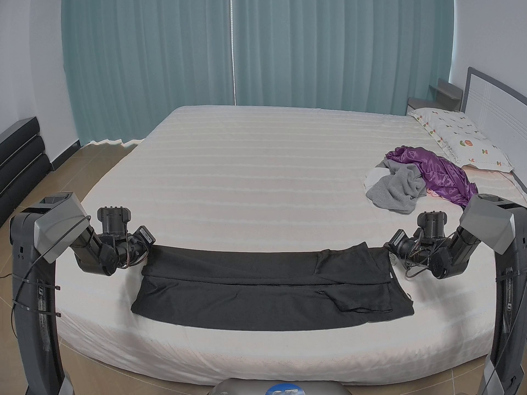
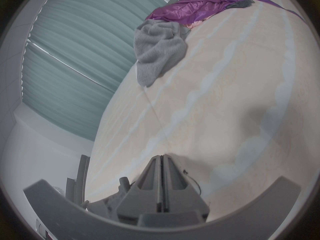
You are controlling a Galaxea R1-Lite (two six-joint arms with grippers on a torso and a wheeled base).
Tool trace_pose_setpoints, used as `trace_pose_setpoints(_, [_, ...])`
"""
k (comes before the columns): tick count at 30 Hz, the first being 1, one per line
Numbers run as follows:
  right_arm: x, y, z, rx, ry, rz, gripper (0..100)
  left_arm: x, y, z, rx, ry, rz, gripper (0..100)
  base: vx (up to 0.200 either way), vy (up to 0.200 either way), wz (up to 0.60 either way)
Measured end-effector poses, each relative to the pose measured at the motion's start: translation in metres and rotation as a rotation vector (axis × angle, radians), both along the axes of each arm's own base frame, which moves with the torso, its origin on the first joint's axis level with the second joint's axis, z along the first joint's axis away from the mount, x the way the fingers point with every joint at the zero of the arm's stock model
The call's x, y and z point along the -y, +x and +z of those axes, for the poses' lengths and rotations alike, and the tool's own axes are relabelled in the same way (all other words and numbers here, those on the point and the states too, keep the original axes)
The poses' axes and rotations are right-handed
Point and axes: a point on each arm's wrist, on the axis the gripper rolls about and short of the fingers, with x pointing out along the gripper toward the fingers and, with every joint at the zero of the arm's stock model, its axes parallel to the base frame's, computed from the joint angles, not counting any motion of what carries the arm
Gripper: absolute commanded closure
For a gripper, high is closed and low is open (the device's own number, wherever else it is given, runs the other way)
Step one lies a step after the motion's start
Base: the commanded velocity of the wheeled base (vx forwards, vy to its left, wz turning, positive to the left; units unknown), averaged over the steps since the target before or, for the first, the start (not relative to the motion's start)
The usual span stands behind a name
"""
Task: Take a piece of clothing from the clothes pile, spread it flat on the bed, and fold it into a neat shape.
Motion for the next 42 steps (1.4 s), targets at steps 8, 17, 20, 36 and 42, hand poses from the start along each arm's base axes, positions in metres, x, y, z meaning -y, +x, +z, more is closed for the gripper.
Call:
trace_pose_setpoints(8, [0.008,0.003,0.001,0.025,0.034,-0.040,100,0.000,0.000,-0.001,-0.003,0.000,0.000,100,0.000,0.000,0.00])
trace_pose_setpoints(17, [0.009,0.003,0.001,0.027,0.033,-0.043,0,0.000,0.000,-0.002,-0.005,0.000,0.001,0,0.000,0.000,0.00])
trace_pose_setpoints(20, [0.008,0.003,0.002,0.040,0.035,-0.043,0,0.000,0.000,-0.002,-0.006,0.000,0.000,0,0.000,0.000,0.00])
trace_pose_setpoints(36, [-0.043,-0.020,0.062,0.029,0.019,0.071,0,-0.008,-0.003,0.006,0.001,-0.123,0.082,0,0.000,0.000,0.00])
trace_pose_setpoints(42, [-0.104,-0.026,0.083,-0.005,-0.028,0.204,0,-0.023,-0.008,0.012,0.005,-0.154,0.114,0,0.000,0.000,0.00])
